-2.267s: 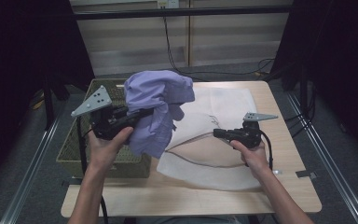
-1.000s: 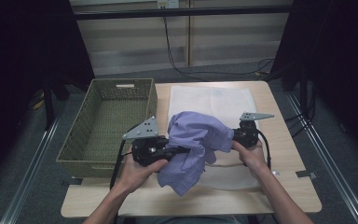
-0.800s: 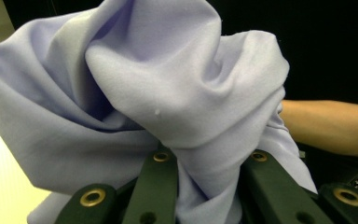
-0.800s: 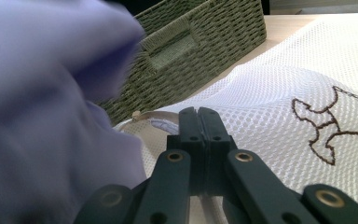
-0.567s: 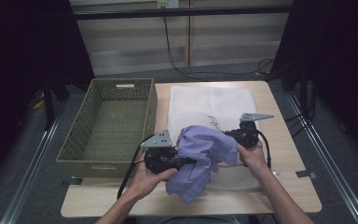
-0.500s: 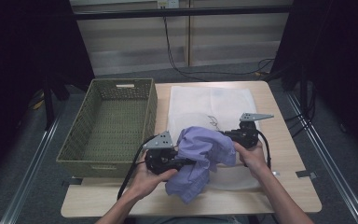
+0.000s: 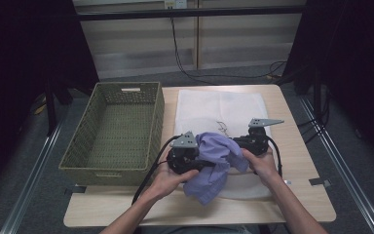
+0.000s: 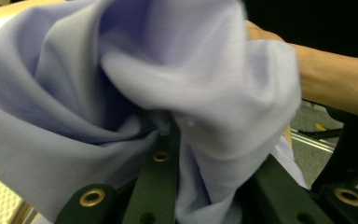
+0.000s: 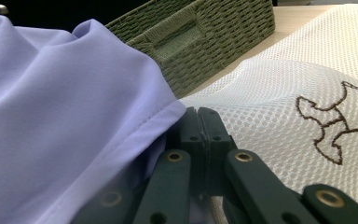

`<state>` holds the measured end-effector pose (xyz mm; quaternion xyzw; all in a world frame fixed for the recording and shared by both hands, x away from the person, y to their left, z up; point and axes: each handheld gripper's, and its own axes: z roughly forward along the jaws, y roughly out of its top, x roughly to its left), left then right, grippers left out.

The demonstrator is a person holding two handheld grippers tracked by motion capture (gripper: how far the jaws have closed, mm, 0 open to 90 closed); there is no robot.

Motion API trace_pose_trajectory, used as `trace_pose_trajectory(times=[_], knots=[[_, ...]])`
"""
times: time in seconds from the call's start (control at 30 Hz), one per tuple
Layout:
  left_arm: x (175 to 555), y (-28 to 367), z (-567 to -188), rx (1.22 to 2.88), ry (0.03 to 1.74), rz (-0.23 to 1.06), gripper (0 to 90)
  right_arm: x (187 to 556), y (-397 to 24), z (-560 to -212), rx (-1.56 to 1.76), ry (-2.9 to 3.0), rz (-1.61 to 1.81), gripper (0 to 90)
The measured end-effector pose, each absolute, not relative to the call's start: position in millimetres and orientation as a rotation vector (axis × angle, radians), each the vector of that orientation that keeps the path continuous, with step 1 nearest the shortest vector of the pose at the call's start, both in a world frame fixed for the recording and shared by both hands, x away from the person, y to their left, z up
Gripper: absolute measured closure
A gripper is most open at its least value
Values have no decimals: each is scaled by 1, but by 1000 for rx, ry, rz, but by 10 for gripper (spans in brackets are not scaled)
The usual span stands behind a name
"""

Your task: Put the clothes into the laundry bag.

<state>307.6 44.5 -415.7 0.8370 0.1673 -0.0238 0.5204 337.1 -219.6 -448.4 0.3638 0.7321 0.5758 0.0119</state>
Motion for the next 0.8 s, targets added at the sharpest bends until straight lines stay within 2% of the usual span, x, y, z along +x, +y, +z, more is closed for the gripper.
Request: trace_pose_trajectory(times=[0.8], knots=[[316,30,-467,2131,473,-67,808,336,-220,-450,1123,2302,1783,898]])
